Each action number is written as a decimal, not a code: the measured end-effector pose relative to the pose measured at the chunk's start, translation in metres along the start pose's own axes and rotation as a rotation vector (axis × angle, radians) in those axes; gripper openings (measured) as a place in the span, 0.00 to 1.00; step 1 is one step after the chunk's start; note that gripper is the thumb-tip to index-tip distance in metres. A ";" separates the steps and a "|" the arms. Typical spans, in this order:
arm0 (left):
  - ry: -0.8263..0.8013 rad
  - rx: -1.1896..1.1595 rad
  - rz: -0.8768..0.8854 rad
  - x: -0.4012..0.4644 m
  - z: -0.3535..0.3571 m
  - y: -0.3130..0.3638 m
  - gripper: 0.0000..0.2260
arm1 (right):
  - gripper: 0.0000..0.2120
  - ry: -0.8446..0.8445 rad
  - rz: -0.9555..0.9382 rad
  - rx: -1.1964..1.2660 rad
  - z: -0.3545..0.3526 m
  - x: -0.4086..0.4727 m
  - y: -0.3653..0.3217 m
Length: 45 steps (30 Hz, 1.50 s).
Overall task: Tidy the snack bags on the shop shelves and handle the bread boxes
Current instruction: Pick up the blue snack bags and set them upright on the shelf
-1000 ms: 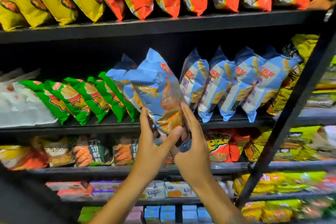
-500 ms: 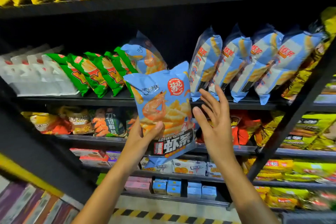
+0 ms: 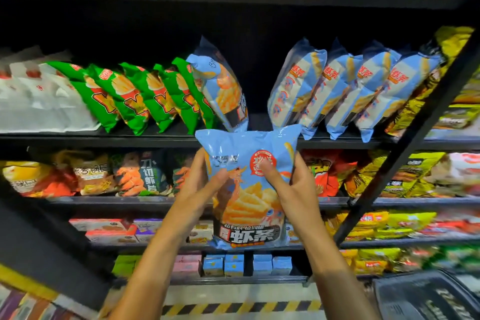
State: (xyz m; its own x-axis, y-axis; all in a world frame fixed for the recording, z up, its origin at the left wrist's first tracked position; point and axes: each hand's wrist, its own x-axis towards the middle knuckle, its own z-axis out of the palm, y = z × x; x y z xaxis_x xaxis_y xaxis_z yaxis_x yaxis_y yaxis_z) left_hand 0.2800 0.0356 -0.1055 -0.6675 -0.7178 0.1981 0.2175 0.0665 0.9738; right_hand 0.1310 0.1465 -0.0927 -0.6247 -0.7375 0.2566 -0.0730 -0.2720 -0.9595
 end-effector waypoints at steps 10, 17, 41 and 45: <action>0.134 -0.056 0.031 -0.031 -0.016 -0.005 0.17 | 0.28 -0.004 0.065 0.120 0.027 -0.051 0.011; 0.049 -0.055 -0.007 -0.051 -0.027 -0.011 0.18 | 0.11 0.250 0.033 0.096 0.037 -0.060 0.006; 0.105 -0.121 -0.004 -0.054 -0.030 -0.002 0.17 | 0.05 0.139 -0.186 -0.028 0.034 -0.066 -0.003; 0.074 -0.147 -0.036 -0.055 -0.031 0.000 0.12 | 0.05 0.175 -0.166 0.024 0.043 -0.069 -0.007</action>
State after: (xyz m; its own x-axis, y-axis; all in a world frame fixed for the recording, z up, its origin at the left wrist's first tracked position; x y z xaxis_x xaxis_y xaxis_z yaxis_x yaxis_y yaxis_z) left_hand 0.3394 0.0536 -0.1196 -0.6238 -0.7673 0.1490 0.2997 -0.0588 0.9522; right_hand 0.2080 0.1730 -0.0989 -0.7313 -0.5634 0.3845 -0.1685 -0.3970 -0.9022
